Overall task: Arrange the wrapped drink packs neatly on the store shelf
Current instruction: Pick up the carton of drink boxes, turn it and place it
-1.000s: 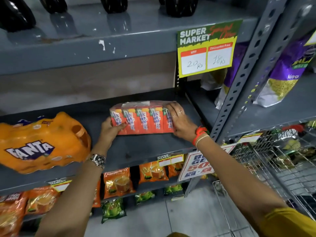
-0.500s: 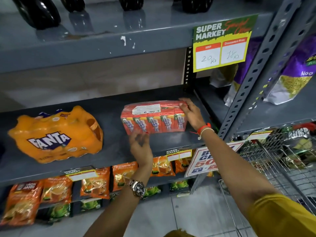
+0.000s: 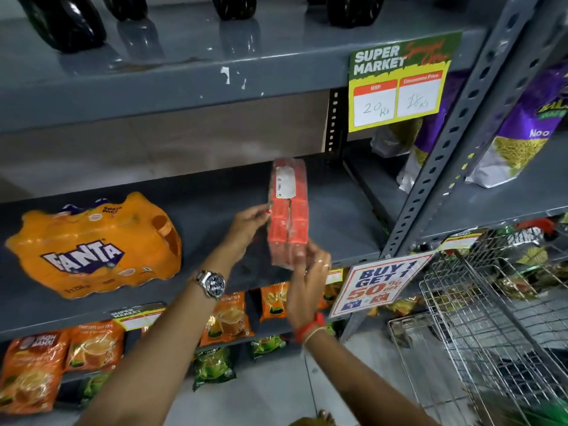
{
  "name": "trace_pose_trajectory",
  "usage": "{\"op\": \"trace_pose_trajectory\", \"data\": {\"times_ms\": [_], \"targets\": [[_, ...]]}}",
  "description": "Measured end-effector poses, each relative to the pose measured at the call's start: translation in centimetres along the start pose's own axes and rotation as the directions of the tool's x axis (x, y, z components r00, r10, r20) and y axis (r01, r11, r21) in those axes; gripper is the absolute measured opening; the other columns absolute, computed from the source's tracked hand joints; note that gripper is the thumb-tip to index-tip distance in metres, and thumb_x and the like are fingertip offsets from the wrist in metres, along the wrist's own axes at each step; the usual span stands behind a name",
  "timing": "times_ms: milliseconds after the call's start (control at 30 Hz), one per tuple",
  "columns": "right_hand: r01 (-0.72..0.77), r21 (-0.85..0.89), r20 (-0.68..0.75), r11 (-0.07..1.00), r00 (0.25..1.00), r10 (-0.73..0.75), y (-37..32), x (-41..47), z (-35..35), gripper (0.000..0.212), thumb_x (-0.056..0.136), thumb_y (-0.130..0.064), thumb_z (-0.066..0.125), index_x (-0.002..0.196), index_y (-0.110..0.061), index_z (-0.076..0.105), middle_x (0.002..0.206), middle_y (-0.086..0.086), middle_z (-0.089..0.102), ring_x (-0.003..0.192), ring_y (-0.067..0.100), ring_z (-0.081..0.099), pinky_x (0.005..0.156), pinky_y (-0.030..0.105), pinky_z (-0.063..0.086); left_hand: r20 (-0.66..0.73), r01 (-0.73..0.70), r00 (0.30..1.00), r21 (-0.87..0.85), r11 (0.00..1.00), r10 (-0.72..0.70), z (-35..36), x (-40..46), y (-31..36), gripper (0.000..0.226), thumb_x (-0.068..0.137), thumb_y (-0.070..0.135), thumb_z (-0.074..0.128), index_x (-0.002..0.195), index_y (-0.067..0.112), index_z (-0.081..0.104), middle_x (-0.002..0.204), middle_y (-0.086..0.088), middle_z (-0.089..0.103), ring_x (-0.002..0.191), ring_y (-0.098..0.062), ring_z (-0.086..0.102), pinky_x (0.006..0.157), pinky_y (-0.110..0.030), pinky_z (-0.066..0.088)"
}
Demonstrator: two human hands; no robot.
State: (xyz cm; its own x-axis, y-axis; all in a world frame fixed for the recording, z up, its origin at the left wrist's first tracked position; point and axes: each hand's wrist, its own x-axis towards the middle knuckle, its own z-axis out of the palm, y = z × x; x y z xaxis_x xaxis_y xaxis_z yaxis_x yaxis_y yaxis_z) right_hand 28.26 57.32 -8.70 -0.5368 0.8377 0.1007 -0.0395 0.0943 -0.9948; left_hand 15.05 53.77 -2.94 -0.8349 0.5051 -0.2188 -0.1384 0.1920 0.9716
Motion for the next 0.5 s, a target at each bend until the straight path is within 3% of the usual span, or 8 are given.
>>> {"op": "trace_pose_trajectory", "data": {"times_ms": [100, 133, 200, 267, 333, 400, 500], "targets": [[0.089, -0.04, 0.212, 0.995, 0.974, -0.079, -0.7, -2.2, 2.2, 0.048, 0.09, -0.039, 0.039, 0.129, -0.013, 0.047, 0.116, 0.006, 0.046, 0.11, 0.02, 0.047, 0.092, 0.024, 0.042, -0.064, -0.009, 0.998, 0.07, 0.998, 0.013, -2.0, 1.4, 0.8, 0.031, 0.087, 0.003, 0.054, 0.116, -0.005, 0.059, 0.065, 0.019, 0.07, 0.06, 0.006, 0.06, 0.065, -0.011, 0.05], [0.155, -0.034, 0.302, 0.987, 0.943, -0.138, -1.0, -2.1, 2.3, 0.047, 0.089, -0.036, 0.04, 0.128, -0.01, 0.047, 0.116, 0.005, 0.048, 0.108, 0.018, 0.048, 0.091, 0.024, 0.042, -0.128, -0.031, 0.991, 0.086, 0.996, 0.042, -2.4, 1.5, 0.9, 0.03, 0.084, 0.001, 0.057, 0.112, -0.007, 0.062, 0.062, 0.019, 0.07, 0.058, 0.006, 0.06, 0.065, -0.01, 0.05], [0.245, -0.042, 0.417, 0.969, 0.885, -0.206, -1.5, -0.8, 1.8, 0.037, 0.091, -0.03, 0.04, 0.119, -0.009, 0.054, 0.112, 0.005, 0.055, 0.104, 0.018, 0.053, 0.09, 0.032, 0.045, -0.303, -0.118, 0.942, 0.09, 0.989, 0.14, -2.9, 1.1, 0.8, 0.027, 0.079, -0.002, 0.06, 0.105, -0.007, 0.065, 0.081, 0.004, 0.071, 0.057, 0.01, 0.059, 0.065, -0.006, 0.049], [0.229, -0.078, 0.304, 0.97, 0.932, -0.195, -1.7, 2.1, 1.2, 0.033, 0.093, -0.029, 0.04, 0.108, -0.008, 0.062, 0.103, 0.007, 0.061, 0.097, 0.019, 0.057, 0.084, 0.036, 0.048, -0.497, -0.211, 0.84, 0.073, 0.975, 0.219, -2.9, -0.3, 0.1, 0.024, 0.08, -0.003, 0.06, 0.103, -0.004, 0.065, 0.093, -0.006, 0.067, 0.063, 0.012, 0.059, 0.066, -0.003, 0.047], [0.119, -0.05, 0.068, 0.992, 0.991, -0.115, -2.7, 5.5, 0.6, 0.029, 0.093, -0.028, 0.044, 0.106, -0.009, 0.061, 0.104, 0.007, 0.06, 0.1, 0.021, 0.057, 0.089, 0.039, 0.048, -0.624, -0.259, 0.756, -0.009, 0.966, 0.197, -2.1, -2.0, -1.2, 0.023, 0.083, 0.002, 0.058, 0.105, -0.001, 0.064, 0.093, 0.0, 0.065, 0.066, 0.017, 0.058, 0.065, -0.001, 0.045], [0.074, -0.068, -0.06, 0.995, 0.995, -0.078, -3.6, 9.7, 0.1, 0.035, 0.093, -0.027, 0.047, 0.119, -0.006, 0.056, 0.116, 0.013, 0.057, 0.114, 0.029, 0.052, 0.102, 0.041, 0.039, -0.628, -0.267, 0.765, -0.11, 0.957, 0.141, -0.6, -3.7, -2.4, 0.023, 0.086, 0.011, 0.058, 0.109, 0.006, 0.06, 0.093, 0.009, 0.061, 0.073, 0.017, 0.059, 0.067, -0.003, 0.046], [-0.084, -0.195, 0.006, 0.977, 0.996, 0.086, -3.8, 15.5, -0.4, 0.059, 0.092, -0.034, 0.052, 0.141, -0.005, 0.036, 0.146, 0.018, 0.038, 0.137, 0.032, 0.033, 0.113, 0.035, 0.021, -0.514, -0.223, 0.854, -0.226, 0.948, 0.078, 1.4, -4.8, -3.8, 0.033, 0.085, 0.024, 0.062, 0.115, 0.014, 0.054, 0.104, 0.001, 0.063, 0.092, -0.007, 0.063, 0.08, -0.022, 0.051]]}}
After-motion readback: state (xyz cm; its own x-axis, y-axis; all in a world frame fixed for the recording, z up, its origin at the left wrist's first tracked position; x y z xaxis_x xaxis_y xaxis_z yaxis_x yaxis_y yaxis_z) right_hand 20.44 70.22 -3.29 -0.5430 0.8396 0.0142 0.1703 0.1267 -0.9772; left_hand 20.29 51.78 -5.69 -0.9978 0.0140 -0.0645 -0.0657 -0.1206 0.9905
